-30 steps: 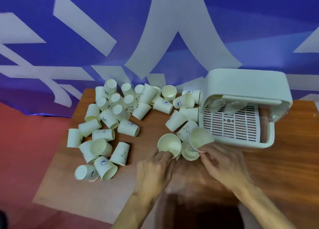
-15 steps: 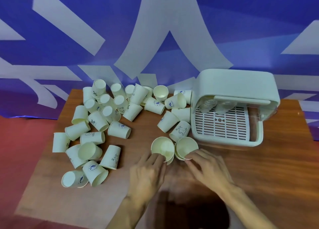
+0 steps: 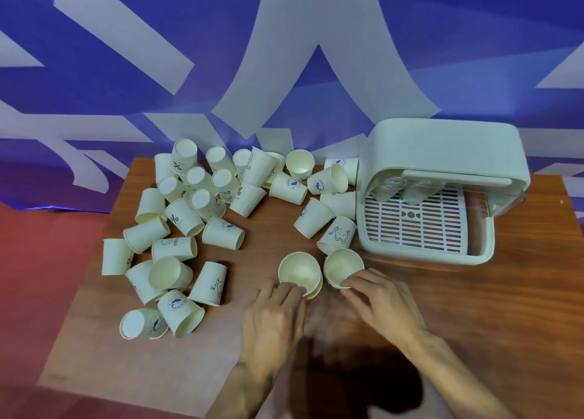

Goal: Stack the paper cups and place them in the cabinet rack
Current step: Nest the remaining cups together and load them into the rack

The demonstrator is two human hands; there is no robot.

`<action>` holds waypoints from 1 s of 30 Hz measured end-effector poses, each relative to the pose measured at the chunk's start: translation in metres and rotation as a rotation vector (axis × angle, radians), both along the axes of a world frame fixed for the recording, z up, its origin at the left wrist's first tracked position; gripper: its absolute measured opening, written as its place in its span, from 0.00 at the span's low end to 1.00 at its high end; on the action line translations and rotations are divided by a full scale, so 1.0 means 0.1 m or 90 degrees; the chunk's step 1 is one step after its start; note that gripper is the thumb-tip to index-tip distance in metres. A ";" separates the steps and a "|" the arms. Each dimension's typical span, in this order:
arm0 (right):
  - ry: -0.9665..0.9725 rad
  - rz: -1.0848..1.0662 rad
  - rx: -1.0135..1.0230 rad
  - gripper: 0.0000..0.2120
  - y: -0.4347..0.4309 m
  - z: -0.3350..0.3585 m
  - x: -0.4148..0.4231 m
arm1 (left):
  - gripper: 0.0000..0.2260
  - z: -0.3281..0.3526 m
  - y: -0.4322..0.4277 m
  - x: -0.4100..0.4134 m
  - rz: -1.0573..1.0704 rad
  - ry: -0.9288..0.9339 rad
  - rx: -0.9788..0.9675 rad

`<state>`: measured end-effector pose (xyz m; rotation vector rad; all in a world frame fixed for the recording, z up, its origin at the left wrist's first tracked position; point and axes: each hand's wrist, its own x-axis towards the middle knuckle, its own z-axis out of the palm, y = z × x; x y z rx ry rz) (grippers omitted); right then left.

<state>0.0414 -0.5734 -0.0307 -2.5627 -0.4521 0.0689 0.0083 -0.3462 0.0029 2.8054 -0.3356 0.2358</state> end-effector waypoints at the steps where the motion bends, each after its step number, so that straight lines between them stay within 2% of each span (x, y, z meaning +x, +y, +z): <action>1: 0.004 0.000 0.000 0.07 0.01 0.00 0.00 | 0.05 -0.02 0.00 0.01 -0.004 0.003 -0.003; 8: 0.023 -0.017 0.025 0.09 0.07 -0.07 0.03 | 0.11 -0.35 0.05 0.11 -0.053 0.084 0.076; 13: 0.069 -0.042 0.083 0.02 0.13 -0.16 0.02 | 0.04 -0.38 0.06 0.16 -0.046 0.127 0.043; 16: 0.092 -0.034 0.098 0.02 0.16 -0.17 -0.01 | 0.08 -0.38 0.08 0.15 -0.058 0.132 0.069; 21: 0.115 0.001 0.062 0.01 0.28 -0.06 0.03 | 0.12 -0.39 0.24 0.15 -0.069 0.147 0.060; 24: 0.017 -0.045 -0.030 0.03 0.35 0.19 0.07 | 0.17 -0.32 0.34 0.14 -0.078 0.164 -0.006; 26: -0.049 -0.066 0.005 0.03 0.43 0.36 0.16 | 0.15 -0.24 0.44 0.17 -0.046 0.122 -0.065; 28: -0.094 -0.020 0.047 0.04 0.59 0.48 0.31 | 0.11 -0.13 0.63 0.25 0.032 0.084 -0.084; 30: -0.067 0.056 0.041 0.07 0.86 0.55 0.51 | 0.05 -0.08 0.92 0.34 0.130 0.071 -0.055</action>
